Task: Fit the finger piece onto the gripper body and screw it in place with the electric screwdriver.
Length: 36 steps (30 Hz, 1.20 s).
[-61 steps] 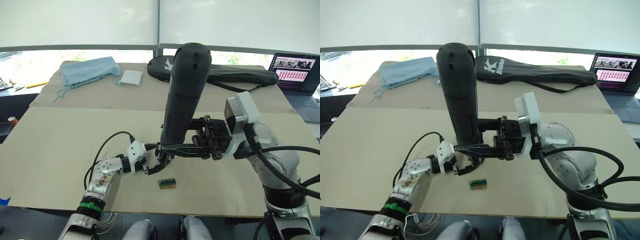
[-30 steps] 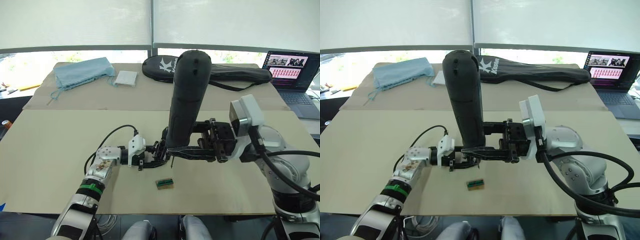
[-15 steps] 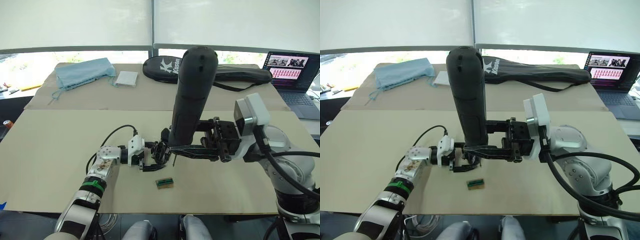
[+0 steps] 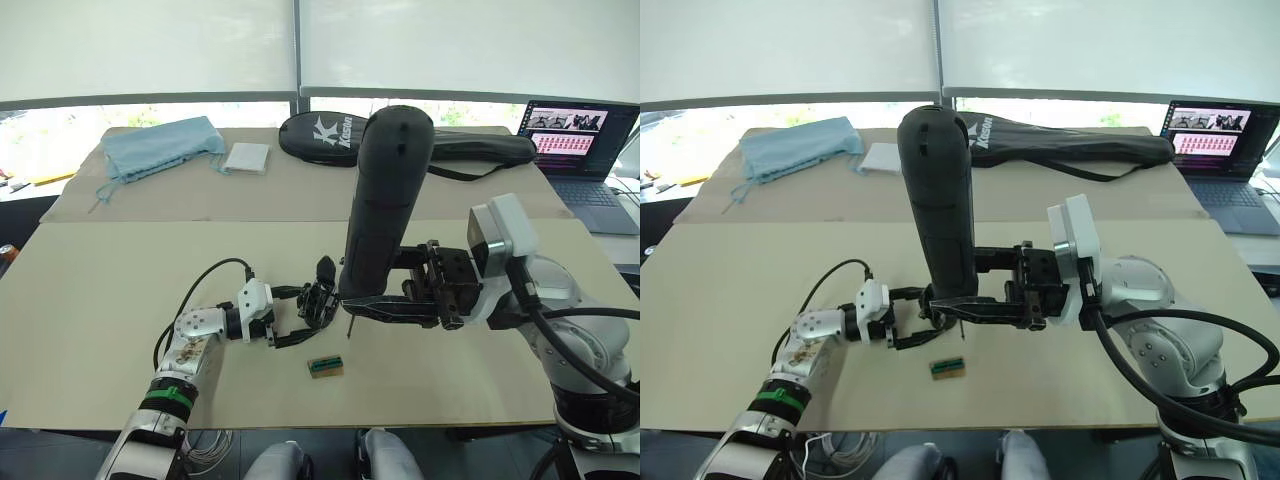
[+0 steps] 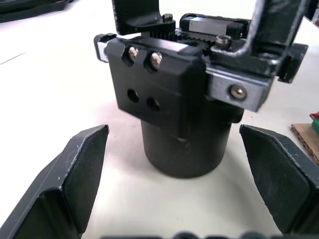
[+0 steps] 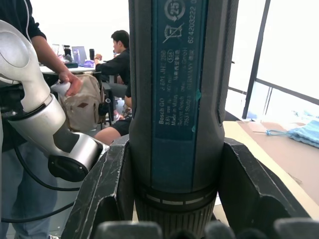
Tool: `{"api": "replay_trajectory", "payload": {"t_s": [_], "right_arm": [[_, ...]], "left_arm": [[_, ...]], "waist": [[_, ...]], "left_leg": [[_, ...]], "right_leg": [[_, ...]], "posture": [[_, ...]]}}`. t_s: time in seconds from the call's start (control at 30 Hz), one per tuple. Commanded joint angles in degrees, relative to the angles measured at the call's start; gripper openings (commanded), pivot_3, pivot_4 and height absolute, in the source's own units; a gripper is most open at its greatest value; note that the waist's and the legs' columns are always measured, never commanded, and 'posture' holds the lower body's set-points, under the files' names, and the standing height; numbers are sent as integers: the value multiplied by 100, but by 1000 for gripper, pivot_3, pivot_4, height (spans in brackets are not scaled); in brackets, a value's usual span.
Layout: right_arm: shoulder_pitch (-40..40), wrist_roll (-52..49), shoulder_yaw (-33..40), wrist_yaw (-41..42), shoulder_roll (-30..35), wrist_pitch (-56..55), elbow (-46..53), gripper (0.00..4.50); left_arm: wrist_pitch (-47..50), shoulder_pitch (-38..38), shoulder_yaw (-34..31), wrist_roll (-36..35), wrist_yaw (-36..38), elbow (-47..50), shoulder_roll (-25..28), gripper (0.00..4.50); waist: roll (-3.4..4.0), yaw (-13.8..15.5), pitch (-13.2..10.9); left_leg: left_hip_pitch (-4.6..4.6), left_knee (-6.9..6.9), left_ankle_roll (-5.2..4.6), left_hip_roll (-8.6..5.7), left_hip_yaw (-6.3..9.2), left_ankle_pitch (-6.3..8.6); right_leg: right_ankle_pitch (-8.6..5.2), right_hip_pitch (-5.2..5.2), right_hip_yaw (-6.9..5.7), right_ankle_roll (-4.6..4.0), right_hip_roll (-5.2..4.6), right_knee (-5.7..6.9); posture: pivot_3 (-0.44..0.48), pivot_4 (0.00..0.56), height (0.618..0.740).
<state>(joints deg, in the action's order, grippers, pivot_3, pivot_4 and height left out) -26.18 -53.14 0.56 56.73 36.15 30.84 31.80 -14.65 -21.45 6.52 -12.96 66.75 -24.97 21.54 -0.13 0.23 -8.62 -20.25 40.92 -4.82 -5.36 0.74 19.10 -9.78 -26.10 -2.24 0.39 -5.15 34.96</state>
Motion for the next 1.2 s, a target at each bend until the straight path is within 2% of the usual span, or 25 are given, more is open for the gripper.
{"api": "replay_trajectory", "payload": {"t_s": [0.03,0.43,0.83,1.2], "right_arm": [[-60,-151,143,12,-55,-81,162,1916],[-191,-120,128,40,-86,-45,73,1916],[-298,-106,115,-20,-113,-32,61,1916],[-317,-94,93,-78,-127,-28,75,1916]], "left_arm": [[172,298,184,266,-285,288,2,4442],[876,509,563,418,-699,1184,-79,4442],[1269,272,650,532,-1002,1074,-254,4442],[1430,183,676,547,-1037,1062,-313,4442]], "waist": [[0,12,0],[0,81,0],[0,210,0],[0,213,0]], "left_leg": [[0,0,0,0,0,0],[0,0,-3,-2,0,2],[0,5,-4,-5,1,2],[0,6,-4,-6,1,2]], "right_leg": [[0,0,0,0,0,0],[0,2,-3,1,-2,-3],[1,6,-6,3,-3,-3],[2,6,-5,3,-4,-3]], "posture": [[0,150,740],[0,150,740],[0,150,740],[0,150,740]]}}
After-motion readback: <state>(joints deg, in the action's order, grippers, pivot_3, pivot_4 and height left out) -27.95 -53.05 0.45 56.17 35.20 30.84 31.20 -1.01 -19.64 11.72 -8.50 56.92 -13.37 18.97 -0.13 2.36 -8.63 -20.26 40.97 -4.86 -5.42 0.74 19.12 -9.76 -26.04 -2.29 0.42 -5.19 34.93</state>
